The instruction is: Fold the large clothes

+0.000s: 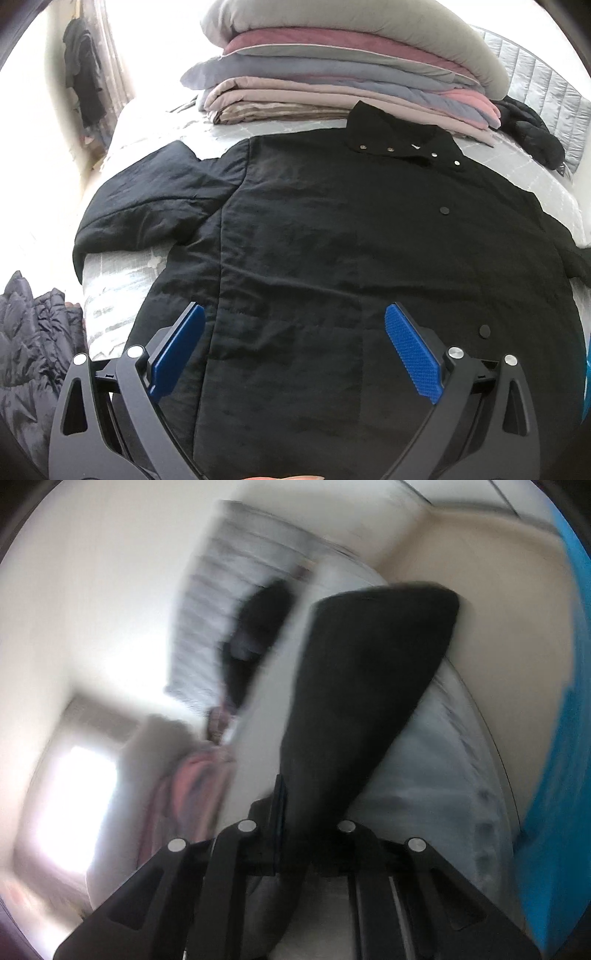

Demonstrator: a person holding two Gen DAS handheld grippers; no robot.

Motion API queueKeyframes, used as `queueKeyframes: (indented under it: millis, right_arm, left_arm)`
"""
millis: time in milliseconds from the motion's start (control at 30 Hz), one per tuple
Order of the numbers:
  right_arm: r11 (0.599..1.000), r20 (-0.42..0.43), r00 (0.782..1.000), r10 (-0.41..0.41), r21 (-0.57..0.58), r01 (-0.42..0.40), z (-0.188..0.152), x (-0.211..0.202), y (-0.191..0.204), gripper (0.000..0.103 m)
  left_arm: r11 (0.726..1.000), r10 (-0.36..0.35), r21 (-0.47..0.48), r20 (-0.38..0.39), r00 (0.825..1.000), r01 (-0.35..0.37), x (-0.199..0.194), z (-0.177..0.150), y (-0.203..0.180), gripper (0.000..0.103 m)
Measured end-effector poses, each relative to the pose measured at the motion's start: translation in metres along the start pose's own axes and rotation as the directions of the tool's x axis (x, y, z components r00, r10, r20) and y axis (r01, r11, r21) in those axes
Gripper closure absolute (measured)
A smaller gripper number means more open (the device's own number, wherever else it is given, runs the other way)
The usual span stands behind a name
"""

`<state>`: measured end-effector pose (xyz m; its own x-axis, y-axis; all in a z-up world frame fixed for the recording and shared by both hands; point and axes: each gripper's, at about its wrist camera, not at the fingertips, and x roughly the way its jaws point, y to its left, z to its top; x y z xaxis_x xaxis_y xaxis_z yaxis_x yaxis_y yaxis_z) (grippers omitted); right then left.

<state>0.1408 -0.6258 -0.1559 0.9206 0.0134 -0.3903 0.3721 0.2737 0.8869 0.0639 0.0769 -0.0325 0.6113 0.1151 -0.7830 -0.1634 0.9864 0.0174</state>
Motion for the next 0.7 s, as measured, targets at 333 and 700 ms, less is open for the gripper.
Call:
queueKeyframes:
  millis: [333,700]
  right_arm:
    - [0.894,0.023,0.991,0.132,-0.435,-0.109,-0.050,-0.018,0.167,0.093]
    - [0.414,-0.439,0.899,0.012,-0.816,-0.404,-0.356,0.053,0.314,0.089]
  left_arm:
    - [0.996,-0.004,-0.088,0.061,0.998,0.009,-0.027,0.009,0.037,0.009]
    - [0.978,-0.017,-0.205,0.107,0.994,0.038,-0.050,0.014,0.094,0.009]
